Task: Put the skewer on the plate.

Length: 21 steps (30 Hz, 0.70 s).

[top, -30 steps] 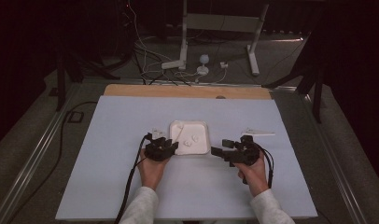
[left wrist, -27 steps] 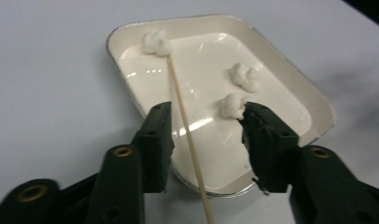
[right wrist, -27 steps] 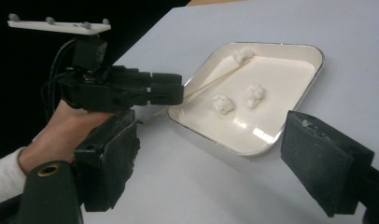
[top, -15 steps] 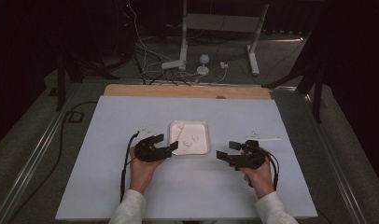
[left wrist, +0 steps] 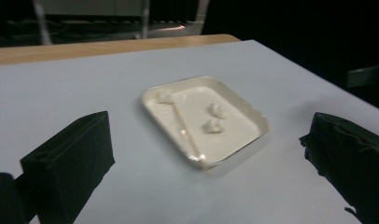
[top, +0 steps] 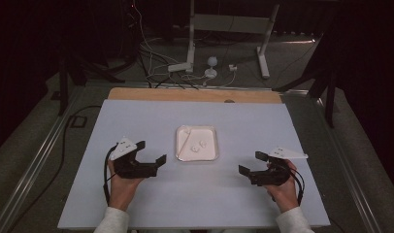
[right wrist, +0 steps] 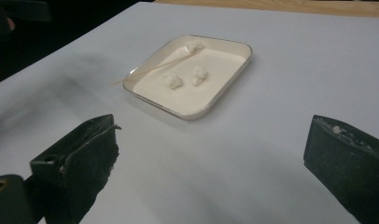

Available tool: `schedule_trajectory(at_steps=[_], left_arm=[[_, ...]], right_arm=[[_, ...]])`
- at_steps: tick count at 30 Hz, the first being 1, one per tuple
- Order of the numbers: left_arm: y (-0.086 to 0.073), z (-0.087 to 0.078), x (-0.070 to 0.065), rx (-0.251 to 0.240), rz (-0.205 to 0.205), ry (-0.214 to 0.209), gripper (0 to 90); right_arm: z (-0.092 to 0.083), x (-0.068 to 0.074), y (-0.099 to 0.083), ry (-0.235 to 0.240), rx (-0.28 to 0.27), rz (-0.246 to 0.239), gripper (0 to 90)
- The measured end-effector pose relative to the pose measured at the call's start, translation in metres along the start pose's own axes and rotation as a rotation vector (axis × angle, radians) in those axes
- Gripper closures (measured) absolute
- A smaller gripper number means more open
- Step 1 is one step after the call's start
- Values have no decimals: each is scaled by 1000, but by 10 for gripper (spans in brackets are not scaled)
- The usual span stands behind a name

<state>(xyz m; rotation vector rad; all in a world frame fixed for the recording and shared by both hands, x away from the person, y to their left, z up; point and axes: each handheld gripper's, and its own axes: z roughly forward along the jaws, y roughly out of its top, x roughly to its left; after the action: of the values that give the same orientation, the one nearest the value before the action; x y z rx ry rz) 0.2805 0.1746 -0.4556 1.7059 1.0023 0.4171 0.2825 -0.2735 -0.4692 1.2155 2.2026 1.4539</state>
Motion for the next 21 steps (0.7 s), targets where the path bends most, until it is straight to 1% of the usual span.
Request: schedule_trajectory(at_steps=[4,6,7,9,12,15,17,20,21], left_arm=[[-11,-18,7,-54,35,79,8],[-17,-23,9,-60,43,104,8],[-20,-26,11,-67,35,106,7],[-24,-29,14,-64,25,114,7],[-28,-34,17,-69,15,119,5],[-30,-38,19,-73,12,121,5],[-31,-40,19,-76,16,124,5],[-30,-45,20,-95,18,129,5],[-30,-46,20,-100,18,129,5]], right_arm=[[-8,-5,-7,-19,-20,1,10],[-11,-7,-9,-28,-35,6,9],[-13,-8,-10,-29,-42,8,9],[-16,-9,-12,-35,-56,17,9],[-21,-12,-14,-46,-71,19,0],[-25,-15,-16,-51,-93,16,0],[-27,-19,-17,-60,-96,16,0],[-31,-24,-19,-70,-98,31,0],[-32,-25,-20,-76,-97,27,0]])
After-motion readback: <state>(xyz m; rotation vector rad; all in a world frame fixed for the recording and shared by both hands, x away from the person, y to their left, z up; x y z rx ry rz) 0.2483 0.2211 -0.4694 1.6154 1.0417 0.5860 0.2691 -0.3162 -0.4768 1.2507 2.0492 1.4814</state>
